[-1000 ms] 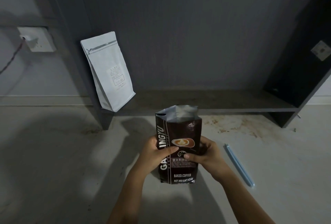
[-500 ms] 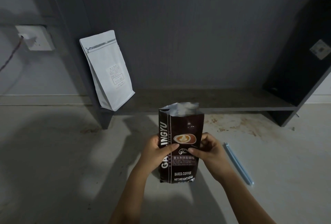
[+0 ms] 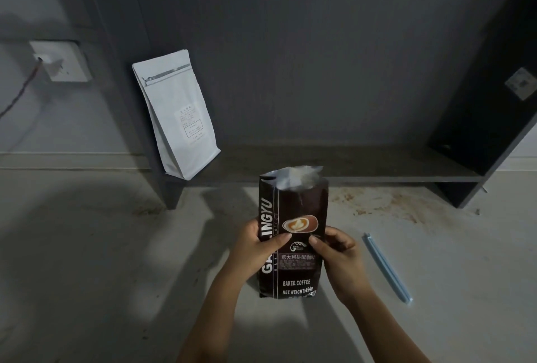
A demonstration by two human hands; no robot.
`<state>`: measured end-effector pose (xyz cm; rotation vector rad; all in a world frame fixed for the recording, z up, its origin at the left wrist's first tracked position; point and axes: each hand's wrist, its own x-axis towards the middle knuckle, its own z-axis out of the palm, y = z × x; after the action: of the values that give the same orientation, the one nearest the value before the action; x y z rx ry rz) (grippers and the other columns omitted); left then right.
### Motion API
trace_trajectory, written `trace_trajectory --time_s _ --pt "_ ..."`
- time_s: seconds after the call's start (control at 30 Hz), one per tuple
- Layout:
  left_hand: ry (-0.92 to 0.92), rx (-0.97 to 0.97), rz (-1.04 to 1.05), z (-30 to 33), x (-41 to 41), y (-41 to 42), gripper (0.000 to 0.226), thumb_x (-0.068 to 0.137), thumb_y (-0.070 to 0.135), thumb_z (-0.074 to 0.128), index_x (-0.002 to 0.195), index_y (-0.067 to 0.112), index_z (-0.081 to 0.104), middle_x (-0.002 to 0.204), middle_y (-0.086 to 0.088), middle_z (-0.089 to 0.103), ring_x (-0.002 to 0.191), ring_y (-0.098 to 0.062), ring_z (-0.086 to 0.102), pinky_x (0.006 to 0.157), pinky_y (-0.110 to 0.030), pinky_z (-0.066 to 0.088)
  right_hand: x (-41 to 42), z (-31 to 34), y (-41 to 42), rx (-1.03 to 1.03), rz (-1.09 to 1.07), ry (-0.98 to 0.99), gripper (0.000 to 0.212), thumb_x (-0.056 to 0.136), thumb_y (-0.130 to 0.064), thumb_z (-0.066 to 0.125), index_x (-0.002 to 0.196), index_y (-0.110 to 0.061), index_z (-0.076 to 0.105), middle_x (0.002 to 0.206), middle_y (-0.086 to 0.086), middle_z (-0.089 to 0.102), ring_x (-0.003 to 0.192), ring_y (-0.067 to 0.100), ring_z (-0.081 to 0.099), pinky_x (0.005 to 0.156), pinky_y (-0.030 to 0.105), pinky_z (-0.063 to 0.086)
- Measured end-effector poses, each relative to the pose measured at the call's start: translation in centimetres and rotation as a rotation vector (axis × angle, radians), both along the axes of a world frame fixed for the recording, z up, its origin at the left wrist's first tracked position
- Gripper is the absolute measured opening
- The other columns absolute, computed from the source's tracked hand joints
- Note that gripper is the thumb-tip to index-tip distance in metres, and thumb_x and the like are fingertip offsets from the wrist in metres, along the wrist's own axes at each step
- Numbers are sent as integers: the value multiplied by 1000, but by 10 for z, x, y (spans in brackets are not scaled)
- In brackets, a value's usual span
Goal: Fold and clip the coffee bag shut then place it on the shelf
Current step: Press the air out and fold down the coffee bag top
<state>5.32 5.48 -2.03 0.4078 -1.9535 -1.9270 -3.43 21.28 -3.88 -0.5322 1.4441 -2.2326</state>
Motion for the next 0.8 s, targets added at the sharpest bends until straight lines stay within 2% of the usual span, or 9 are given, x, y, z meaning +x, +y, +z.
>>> trace_trajectory --time_s 0.07,0.13,0.27,0.33,0.43,0.53,0.67,0.73,0.8 --pt "-11 -19 -11 1 1 1 21 75 16 78 85 31 69 86 14 77 83 -8 72 62 -15 55 2 2 -2 3 12 -15 35 67 -18 73 98 -3 68 96 14 74 90 28 68 74 32 56" --pt "-10 -22 -13 2 2 2 21 74 17 78 87 30 68 85 15 77 83 -7 72 62 -13 55 4 5 -3 10 20 -20 32 69 -19 70 97 -3 68 97 15 73 91 30 68 75 34 56" --pt "42 -21 -19 8 4 4 28 66 32 80 92 26 69 88 14 77 84 -7 72 63 -13 54 4 14 -1 35 0 -6 19 64 -21 72 78 -8 70 79 8 74 78 26 67 69 34 54" --pt "71 -16 -12 11 3 4 32 63 37 83 91 26 69 90 10 77 84 -10 73 64 -17 55 3 17 -1 56 -29 18 16 64 -14 73 77 -9 66 74 7 70 73 24 65 67 33 55" --pt "123 -31 22 17 1 4 32 58 37 84 86 32 71 88 8 78 82 -13 73 65 -21 57 -2 25 -3 79 -70 90 30 68 4 72 88 -9 53 75 12 66 74 26 65 65 33 58" --pt "183 -51 27 22 -1 2 31 60 34 82 89 28 70 87 5 78 81 -16 74 66 -23 57 -7 35 -2 129 -49 213 45 68 7 72 101 -18 56 75 7 74 74 26 71 62 28 58" --pt "171 -39 40 21 -7 -1 17 74 16 76 87 20 68 78 8 77 74 -11 73 63 -20 55 -5 32 -6 412 -218 470 13 74 -10 72 76 -19 63 69 10 71 64 23 68 54 42 57" --pt "168 -5 30 21 -9 1 17 81 7 70 84 23 70 76 8 77 73 -9 72 63 -20 55 0 21 -10 466 -322 533 21 81 -13 65 67 -24 54 62 1 65 57 10 62 48 36 51" --pt "173 35 14 22 -9 4 14 83 13 67 83 26 72 77 7 78 73 -9 72 63 -19 56 4 15 -13 500 -372 574 21 87 -15 57 72 -27 50 66 -7 63 61 4 62 50 24 49"
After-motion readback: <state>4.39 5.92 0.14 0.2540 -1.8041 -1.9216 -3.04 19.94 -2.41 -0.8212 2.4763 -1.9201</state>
